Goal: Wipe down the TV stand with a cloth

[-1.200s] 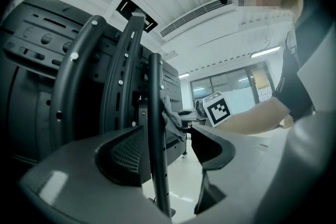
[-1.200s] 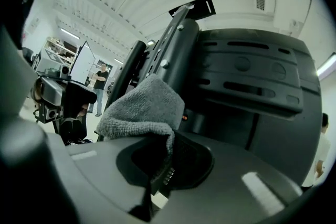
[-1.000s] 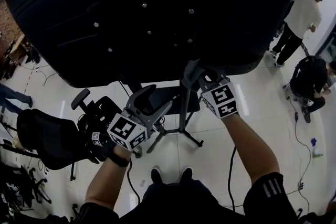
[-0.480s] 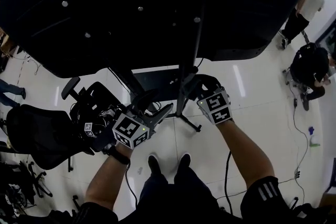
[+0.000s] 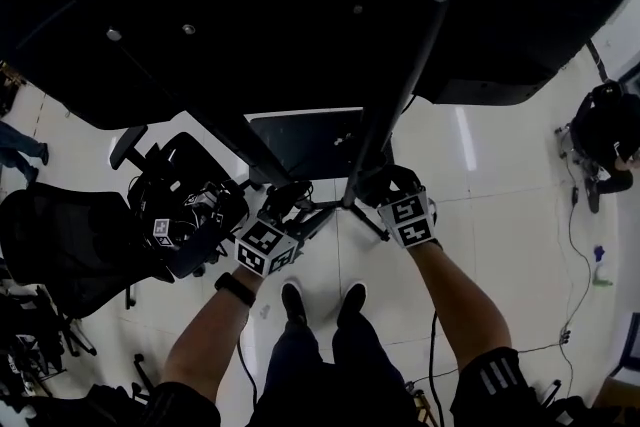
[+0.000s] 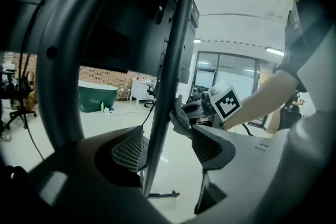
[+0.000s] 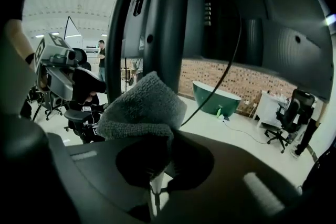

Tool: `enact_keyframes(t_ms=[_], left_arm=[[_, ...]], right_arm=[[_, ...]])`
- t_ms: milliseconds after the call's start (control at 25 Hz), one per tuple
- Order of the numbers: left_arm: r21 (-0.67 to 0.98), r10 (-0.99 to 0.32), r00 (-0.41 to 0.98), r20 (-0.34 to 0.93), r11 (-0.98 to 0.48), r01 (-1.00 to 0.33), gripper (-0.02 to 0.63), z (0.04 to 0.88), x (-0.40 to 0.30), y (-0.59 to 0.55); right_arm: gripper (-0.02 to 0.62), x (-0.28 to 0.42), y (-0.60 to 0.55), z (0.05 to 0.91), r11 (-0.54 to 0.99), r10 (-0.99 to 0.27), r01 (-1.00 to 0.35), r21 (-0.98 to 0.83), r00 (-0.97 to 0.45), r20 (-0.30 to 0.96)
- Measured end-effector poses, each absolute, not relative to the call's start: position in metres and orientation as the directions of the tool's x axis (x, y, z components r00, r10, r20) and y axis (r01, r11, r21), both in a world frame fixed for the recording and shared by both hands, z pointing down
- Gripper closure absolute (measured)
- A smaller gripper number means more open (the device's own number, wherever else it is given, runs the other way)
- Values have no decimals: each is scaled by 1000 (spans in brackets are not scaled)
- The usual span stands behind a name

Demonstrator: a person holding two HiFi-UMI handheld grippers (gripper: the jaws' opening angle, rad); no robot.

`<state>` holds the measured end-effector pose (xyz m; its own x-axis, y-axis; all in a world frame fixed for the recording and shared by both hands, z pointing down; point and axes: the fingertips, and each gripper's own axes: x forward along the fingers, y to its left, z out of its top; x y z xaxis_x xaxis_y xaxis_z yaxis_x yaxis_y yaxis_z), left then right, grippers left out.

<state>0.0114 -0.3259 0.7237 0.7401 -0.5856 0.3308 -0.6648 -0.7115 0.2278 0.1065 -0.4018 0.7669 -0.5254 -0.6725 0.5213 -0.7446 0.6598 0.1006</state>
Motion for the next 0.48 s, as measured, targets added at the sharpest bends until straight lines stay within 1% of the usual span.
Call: enact_keyframes(t_ms=[280,480], left_arm=[[276,-540,728,423,-688,-671,290,816,12,-322],[310,-546,708,448,-648,-696,290,863,4,-323]], right_arm=[[586,112,-408,859,638,-622,-769,33,-491,610],[586,113,-411,920,644,-583,-764,34,-463,668]])
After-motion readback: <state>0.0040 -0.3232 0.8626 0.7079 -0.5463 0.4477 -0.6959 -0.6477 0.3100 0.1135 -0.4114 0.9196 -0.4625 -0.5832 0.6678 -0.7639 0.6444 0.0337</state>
